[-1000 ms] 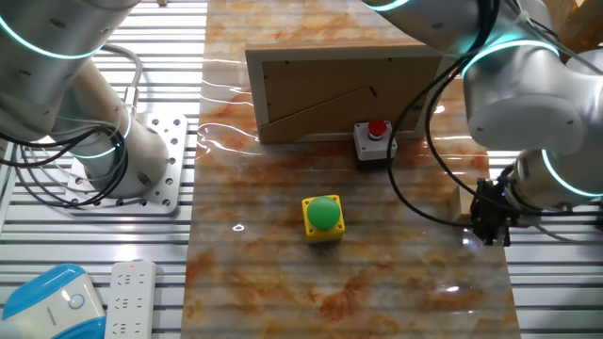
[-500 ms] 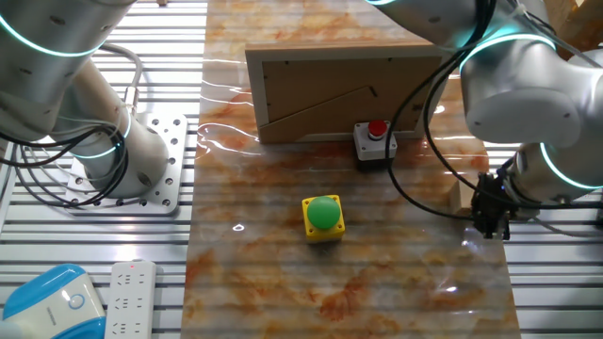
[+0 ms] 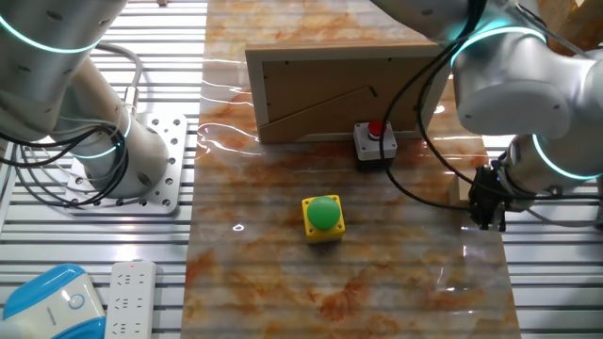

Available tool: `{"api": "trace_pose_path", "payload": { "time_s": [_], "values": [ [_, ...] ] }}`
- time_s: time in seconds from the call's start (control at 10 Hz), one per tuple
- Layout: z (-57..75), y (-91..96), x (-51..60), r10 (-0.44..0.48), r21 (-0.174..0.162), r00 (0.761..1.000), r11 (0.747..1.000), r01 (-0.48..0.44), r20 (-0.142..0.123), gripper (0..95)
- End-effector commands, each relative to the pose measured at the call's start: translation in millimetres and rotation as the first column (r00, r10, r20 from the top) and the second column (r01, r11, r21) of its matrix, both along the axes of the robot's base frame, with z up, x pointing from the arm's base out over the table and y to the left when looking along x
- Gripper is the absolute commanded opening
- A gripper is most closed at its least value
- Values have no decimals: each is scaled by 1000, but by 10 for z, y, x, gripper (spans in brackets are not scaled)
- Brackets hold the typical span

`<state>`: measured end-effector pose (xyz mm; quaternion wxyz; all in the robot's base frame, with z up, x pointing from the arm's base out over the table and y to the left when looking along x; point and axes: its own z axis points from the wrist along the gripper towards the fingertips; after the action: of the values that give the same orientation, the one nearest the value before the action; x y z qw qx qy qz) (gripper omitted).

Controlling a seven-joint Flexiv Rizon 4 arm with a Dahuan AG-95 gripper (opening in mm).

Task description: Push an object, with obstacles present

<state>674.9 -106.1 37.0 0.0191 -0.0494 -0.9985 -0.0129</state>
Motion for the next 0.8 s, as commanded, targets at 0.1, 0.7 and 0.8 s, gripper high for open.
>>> {"api": "trace_pose_path", "payload": {
  "time_s": [0.1,0.7,0.8],
  "values": [
    [11,49,29,-4,1,1000,1000,4,-2,0],
    [-7,297,10,-36,7,999,999,36,15,0],
    [-8,330,6,-38,0,999,999,38,17,0]
  ]
}}
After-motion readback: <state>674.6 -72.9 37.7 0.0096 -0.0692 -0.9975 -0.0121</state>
